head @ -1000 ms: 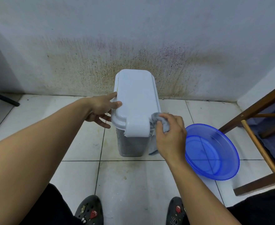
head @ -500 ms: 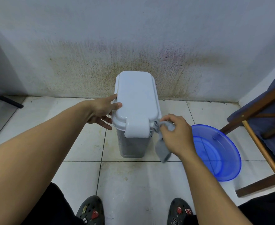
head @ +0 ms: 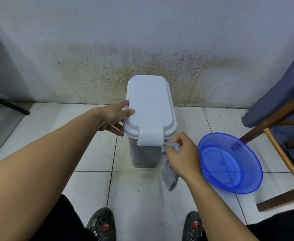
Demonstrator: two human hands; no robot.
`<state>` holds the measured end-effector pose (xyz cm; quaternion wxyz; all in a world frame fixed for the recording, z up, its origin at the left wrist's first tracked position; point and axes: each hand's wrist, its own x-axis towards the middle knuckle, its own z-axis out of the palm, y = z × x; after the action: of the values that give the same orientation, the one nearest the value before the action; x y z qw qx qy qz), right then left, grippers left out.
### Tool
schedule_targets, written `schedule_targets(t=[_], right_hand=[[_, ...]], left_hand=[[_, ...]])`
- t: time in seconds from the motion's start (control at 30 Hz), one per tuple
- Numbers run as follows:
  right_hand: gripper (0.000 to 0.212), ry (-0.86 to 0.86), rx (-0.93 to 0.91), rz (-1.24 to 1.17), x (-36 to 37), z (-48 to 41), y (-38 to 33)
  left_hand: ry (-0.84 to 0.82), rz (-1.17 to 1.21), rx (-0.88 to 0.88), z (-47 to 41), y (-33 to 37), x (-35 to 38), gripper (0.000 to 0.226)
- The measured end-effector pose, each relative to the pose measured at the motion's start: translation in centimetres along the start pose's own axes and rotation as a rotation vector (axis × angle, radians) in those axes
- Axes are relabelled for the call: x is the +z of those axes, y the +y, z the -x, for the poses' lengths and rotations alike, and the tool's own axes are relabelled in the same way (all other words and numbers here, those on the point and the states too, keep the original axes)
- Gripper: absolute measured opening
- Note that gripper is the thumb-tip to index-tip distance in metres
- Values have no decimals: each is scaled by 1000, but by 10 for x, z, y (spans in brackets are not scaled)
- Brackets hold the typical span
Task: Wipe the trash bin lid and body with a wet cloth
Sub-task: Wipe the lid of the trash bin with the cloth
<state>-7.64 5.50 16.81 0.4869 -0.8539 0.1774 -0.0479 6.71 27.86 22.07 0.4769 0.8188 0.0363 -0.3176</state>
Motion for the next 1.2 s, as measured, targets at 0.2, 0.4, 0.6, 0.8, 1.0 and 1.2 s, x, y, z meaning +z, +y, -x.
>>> schedule_targets(t=[0.2, 0.4, 0.6, 0.8, 1.0, 1.2], right_hand=[[25, 368, -81, -127, 26, 28, -20], [22, 175, -251, -207, 84, 59, -32], [33, 441, -52, -285, 57, 37, -13], [25, 532, 158, -392, 25, 13, -2], [21, 569, 276, -460, 1, 1, 2], [25, 497, 307, -504, 3, 6, 1]], left_hand=[[5, 4, -25, 0, 3, 1, 57], [15, 26, -10, 3, 1, 4, 54], [2, 78, -10, 6, 0, 7, 58], [-62, 166, -17, 9, 5, 35, 49], [-140, 203, -91, 20, 4, 54, 63], [143, 413, -78, 5, 0, 33, 56]])
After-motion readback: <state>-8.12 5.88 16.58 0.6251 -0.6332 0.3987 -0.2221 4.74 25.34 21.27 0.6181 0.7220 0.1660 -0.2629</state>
